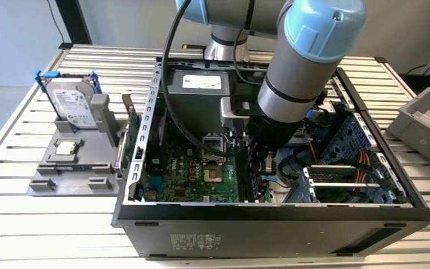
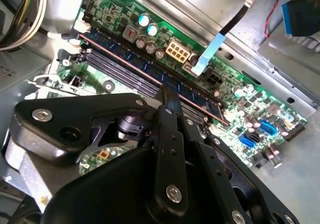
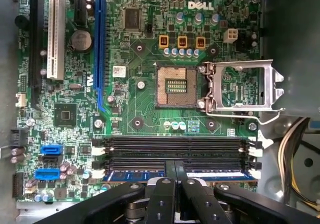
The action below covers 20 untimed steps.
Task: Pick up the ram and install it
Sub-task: 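Press down the ram until it locks into place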
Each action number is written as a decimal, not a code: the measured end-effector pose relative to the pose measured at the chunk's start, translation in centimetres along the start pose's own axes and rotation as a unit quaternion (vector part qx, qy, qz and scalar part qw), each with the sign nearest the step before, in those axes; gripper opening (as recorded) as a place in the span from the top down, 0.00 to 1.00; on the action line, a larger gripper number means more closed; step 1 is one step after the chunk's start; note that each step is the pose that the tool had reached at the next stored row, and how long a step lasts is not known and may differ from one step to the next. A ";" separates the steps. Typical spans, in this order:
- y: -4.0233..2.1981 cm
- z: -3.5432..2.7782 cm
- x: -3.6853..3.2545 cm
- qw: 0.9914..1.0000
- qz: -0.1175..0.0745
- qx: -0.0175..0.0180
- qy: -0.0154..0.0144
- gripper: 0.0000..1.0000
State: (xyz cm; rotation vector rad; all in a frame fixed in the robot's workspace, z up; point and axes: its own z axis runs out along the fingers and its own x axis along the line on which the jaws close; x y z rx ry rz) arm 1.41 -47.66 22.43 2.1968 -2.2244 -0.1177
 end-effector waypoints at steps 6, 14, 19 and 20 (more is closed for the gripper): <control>-0.05 0.72 0.00 1.000 0.000 0.000 0.001 1.00; 0.15 -2.49 -0.16 1.000 0.000 0.000 0.000 1.00; 0.30 -4.78 -0.26 1.000 0.000 0.000 0.000 1.00; 0.33 -5.23 -0.28 1.000 0.000 0.000 0.000 1.00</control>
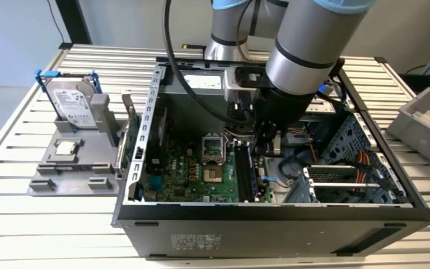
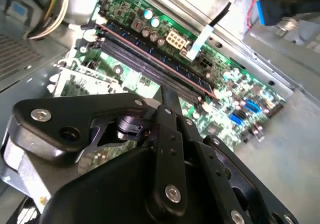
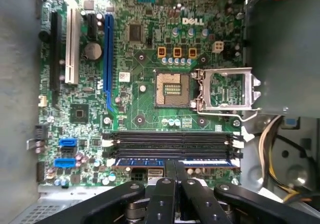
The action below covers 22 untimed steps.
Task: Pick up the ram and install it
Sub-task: 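Press down the ram until it locks into place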
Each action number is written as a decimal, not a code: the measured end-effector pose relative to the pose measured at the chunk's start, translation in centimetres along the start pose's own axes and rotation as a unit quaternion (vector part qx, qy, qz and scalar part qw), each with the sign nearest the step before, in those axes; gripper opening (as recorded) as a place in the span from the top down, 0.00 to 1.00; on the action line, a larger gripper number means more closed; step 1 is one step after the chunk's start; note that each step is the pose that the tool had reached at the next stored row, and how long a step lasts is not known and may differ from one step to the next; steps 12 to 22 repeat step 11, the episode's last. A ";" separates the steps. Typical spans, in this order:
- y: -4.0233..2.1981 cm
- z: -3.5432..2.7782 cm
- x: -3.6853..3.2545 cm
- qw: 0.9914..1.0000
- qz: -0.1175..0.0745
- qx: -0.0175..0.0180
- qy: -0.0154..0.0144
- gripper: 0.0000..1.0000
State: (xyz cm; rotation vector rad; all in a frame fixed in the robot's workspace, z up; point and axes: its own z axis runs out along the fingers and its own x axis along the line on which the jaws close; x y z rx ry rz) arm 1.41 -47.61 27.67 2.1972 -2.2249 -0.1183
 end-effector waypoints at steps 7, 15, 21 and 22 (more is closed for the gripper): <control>0.15 -2.52 -0.12 1.000 0.000 0.000 0.000 1.00; 0.15 -2.51 -0.11 1.000 0.000 0.000 0.000 1.00; 0.15 -2.51 -0.11 1.000 0.000 0.000 0.000 1.00; 0.15 -2.51 -0.11 1.000 0.000 0.000 0.000 1.00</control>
